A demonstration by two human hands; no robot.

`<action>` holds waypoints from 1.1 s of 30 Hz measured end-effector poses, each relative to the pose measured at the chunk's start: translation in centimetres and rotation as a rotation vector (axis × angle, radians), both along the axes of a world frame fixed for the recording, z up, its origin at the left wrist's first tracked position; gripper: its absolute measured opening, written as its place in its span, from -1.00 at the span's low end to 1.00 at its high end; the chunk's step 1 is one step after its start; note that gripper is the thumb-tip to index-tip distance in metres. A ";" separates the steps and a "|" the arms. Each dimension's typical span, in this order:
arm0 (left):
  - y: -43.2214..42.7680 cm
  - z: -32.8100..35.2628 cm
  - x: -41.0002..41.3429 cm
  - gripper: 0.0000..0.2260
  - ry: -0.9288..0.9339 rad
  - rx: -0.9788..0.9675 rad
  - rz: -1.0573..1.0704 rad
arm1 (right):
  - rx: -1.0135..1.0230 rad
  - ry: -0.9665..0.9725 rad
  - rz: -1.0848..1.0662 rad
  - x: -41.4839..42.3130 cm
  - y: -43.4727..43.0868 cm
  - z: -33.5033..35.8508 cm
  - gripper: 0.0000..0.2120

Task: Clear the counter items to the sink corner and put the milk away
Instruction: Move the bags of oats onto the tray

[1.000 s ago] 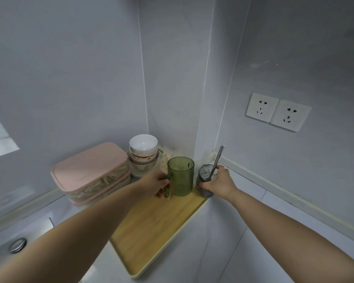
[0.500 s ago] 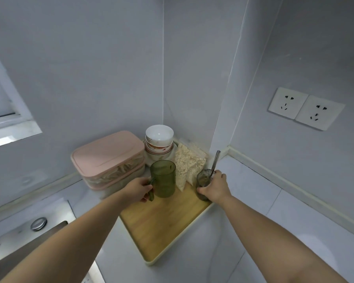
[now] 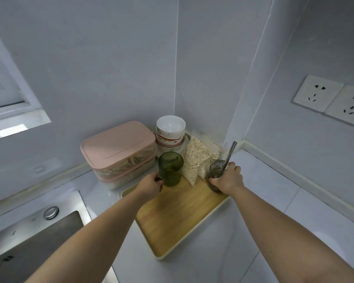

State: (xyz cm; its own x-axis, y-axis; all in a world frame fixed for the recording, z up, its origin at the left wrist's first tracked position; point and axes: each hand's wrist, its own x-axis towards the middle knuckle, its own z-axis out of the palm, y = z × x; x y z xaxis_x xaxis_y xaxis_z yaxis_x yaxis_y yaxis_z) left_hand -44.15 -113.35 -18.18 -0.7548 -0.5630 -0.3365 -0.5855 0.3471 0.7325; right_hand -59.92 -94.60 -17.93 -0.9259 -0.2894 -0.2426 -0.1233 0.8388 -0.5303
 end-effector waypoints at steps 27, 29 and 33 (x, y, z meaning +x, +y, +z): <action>-1.5 0.9 -3.8 -0.58 0.200 -0.031 0.209 | 0.018 0.002 0.028 -0.1 -0.1 0.0 -0.08; -0.3 0.7 -3.9 -0.48 0.232 0.020 0.240 | 0.014 0.000 0.026 -0.1 -0.1 0.1 -0.08; 0.3 0.1 -4.5 -0.40 0.185 0.033 0.267 | 0.019 -0.007 0.030 0.1 0.0 0.0 -0.08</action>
State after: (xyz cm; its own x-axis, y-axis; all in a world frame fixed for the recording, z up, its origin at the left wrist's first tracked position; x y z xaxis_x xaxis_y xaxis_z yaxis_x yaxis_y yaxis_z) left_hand -48.66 -113.02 -18.09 -0.6318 -0.7406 -0.2286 -0.5088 0.1738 0.8432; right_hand -59.82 -94.61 -17.90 -0.9152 -0.3126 -0.2543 -0.1452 0.8445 -0.5155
